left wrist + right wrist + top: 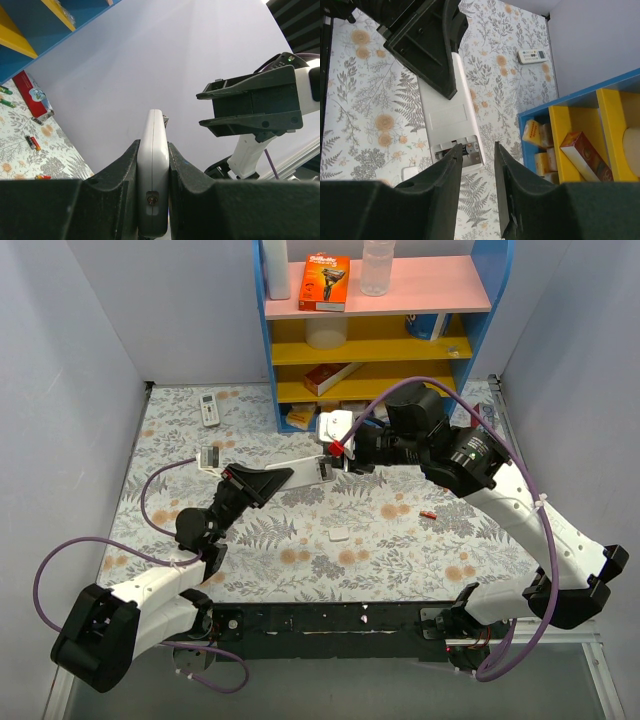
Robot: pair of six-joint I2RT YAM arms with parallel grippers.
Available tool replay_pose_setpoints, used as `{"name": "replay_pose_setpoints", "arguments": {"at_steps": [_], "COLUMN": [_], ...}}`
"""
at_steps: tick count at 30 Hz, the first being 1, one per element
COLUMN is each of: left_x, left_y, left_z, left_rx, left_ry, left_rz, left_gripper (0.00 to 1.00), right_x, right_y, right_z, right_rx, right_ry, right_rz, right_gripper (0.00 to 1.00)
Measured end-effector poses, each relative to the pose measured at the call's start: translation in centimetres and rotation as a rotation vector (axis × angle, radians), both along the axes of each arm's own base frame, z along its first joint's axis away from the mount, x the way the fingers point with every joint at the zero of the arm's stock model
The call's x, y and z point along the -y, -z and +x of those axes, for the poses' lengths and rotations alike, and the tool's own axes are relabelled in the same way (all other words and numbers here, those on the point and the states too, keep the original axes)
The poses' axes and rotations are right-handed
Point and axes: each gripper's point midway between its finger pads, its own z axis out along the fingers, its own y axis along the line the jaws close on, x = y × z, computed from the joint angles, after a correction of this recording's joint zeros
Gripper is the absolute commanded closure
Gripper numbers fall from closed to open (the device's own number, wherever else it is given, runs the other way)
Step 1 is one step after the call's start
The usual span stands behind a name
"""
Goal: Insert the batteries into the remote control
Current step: Load the battery into the remote control.
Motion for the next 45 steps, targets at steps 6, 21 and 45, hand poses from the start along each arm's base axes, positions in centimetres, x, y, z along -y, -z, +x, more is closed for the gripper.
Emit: {"name": "replay_pose_setpoints", "arguments": {"at_steps": [6,21,45], "left_x": [0.2,0.6,0.9], "left_y": [0.1,-0.2,-0.2], "left_z": [-0.2,-0.4,-0.7], "left_rx": [0.006,0.037,0.071], "left_ry": [0.014,0.031,0.046], "left_rz": [0.011,0.028,0.045], "left_gripper": [1.00,1.00,1.00], "right_x": [0.3,0.6,0.4], "right_y": [0.7,3.0,3.8], "right_z": [0.0,0.3,0.5], "right_rx": [0.027,0.004,-0.013], "right_ry": [-0.023,-0.026,-0.030], "right_rz": [-0.038,-0.096,-0.111], "right_gripper": [0.64,0.67,0.83]}}
